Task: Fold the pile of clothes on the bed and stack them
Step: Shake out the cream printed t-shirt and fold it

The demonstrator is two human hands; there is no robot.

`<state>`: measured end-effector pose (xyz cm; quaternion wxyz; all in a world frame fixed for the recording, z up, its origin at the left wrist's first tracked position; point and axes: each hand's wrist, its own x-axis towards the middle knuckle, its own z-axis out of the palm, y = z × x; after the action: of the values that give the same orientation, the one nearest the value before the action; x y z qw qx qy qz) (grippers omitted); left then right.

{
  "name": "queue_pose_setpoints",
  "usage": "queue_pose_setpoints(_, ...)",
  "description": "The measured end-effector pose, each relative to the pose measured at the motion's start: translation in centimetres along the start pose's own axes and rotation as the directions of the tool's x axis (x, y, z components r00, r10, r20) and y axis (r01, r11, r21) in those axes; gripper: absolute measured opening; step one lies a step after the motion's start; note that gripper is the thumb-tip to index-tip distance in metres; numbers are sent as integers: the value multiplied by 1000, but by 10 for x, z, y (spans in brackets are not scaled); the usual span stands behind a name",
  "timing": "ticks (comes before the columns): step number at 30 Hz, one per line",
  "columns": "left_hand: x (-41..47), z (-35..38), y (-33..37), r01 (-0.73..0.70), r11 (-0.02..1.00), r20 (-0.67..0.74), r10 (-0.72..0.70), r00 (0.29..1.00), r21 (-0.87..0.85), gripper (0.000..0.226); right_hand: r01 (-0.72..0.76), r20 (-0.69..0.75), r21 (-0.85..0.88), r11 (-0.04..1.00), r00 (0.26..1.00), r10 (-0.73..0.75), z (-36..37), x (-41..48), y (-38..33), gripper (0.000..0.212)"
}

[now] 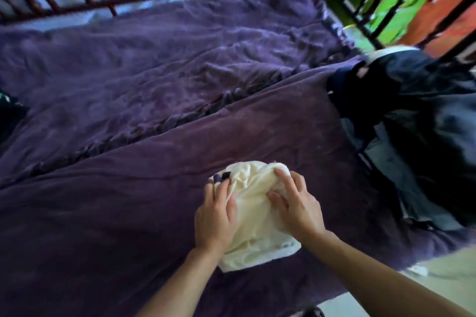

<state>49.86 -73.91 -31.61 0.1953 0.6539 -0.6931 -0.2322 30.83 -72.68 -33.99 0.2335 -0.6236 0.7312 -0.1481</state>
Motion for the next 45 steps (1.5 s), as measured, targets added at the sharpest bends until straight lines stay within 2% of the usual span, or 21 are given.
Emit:
queue_pose_setpoints(11, -43, 34, 251, -260, 951, -208, 224, 952, -168, 26, 27, -243, -45, 999, 969, -37, -228, -69, 131, 53)
queue_pose_setpoints(17, -33, 43, 362, -352, 896, -278, 277, 920, -271, 41, 36, -299, -96, 995, 952, -64, -339, -69, 187, 52)
queue_pose_setpoints(20, -11, 55, 409, -284, 879, -220, 211, 952, -384, 31, 33, -295, -147, 989, 952, -76, -392, -47, 214, 53)
queue_pose_setpoints(26, 54, 98, 459, -143, 882, -20, 150, 988, -450, 41, -84, -242, -216, 973, 970, 30, -446, 38, 260, 53)
queue_pose_setpoints(28, 78, 118, 461, -86, 917, 126, 145, 981, -389, 50, -119, -202, -273, 955, 977, 63, -442, 71, 276, 53)
queue_pose_setpoints(30, 97, 139, 457, -71, 975, 253, 125, 959, -212, 59, -166, -139, -362, 917, 983, 123, -428, 96, 294, 57)
queue_pose_setpoints(33, 114, 167, 441, -219, 968, 284, 177, 943, 124, 64, -161, -26, -380, 911, 986, 164, -387, 104, 323, 65)
queue_pose_setpoints(36, 116, 193, 424, -355, 906, 436, 230, 870, 231, 64, -153, 61, -352, 923, 981, 185, -347, 87, 349, 68)
queue_pose_setpoints(38, 113, 201, 418, -401, 875, 491, 233, 840, 271, 65, -160, 101, -344, 925, 973, 206, -335, 78, 358, 69)
queue_pose_setpoints(41, 113, 197, 418, -436, 841, 501, 240, 831, 320, 66, -146, 70, -366, 919, 981, 183, -338, 80, 356, 66)
queue_pose_setpoints(45, 103, 168, 413, -387, 856, 418, 230, 879, 343, 54, -36, -90, -425, 905, 996, -3, -355, 89, 329, 55)
